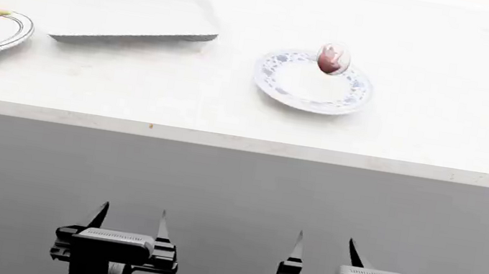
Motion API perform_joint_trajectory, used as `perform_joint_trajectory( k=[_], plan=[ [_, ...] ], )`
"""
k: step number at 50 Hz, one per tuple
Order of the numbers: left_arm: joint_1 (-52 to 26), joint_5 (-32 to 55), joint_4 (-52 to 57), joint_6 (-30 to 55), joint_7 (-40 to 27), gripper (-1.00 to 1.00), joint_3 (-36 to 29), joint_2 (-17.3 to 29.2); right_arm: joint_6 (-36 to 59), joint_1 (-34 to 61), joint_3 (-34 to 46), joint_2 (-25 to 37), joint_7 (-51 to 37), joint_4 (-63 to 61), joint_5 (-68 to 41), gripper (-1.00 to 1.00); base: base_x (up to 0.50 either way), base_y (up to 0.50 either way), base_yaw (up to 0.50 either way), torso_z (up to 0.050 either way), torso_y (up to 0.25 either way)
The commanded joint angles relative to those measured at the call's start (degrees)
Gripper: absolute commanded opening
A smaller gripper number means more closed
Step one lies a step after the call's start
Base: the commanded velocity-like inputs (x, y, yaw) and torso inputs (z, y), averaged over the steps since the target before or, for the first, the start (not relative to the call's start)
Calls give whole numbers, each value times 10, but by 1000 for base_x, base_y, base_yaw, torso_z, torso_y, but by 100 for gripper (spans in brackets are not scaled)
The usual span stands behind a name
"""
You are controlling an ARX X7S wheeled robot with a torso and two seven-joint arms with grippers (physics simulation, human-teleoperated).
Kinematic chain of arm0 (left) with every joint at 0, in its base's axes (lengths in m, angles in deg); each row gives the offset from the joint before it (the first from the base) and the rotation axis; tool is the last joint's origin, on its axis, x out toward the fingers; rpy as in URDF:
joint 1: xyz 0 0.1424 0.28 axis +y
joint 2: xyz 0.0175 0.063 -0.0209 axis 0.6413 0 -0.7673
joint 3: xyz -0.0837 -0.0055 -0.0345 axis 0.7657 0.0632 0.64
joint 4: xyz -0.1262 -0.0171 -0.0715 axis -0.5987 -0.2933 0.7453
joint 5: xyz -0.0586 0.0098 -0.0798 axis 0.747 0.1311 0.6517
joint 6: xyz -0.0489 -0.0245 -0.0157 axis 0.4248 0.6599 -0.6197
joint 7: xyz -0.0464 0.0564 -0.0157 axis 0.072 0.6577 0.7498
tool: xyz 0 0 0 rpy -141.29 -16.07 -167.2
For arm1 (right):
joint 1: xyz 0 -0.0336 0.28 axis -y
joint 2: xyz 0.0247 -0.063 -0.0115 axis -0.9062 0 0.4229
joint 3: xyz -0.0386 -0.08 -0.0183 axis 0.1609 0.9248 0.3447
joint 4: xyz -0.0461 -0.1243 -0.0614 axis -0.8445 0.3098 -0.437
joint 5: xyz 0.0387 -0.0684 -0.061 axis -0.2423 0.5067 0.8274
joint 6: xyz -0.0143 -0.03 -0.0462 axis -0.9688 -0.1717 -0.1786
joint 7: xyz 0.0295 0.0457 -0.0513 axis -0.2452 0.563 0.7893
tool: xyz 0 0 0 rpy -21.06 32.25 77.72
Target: Move the dessert items from the plate to the tray.
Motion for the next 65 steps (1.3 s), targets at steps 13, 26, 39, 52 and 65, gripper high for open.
perform_joint_trajectory(
  k=[13, 26, 39, 52, 65],
  plan=[
    [1, 45, 5, 2, -28, 100, -26, 28, -7, -2, 29, 28, -39, -2, -30, 100, 0, 0, 0, 0, 0],
    [8, 52, 10, -12, -36, 100, -42, 40, -20, -6, 43, 40, -55, -4, -38, 100, 0, 0, 0, 26, 0],
    [6, 54, 7, -15, -50, 100, -54, 48, -27, -9, 53, 50, -67, -5, -41, 100, 0, 0, 0, 50, 0],
    [10, 45, 31, 17, -66, 100, -74, 60, 56, -10, 55, 58, -81, -55, -70, 100, 0, 0, 0, 50, 0],
    [-93, 134, 328, 449, -112, 100, -45, 70, 385, 40, 36, 100, -117, -357, -117, 100, 0, 0, 0, 14, 0]
  ],
)
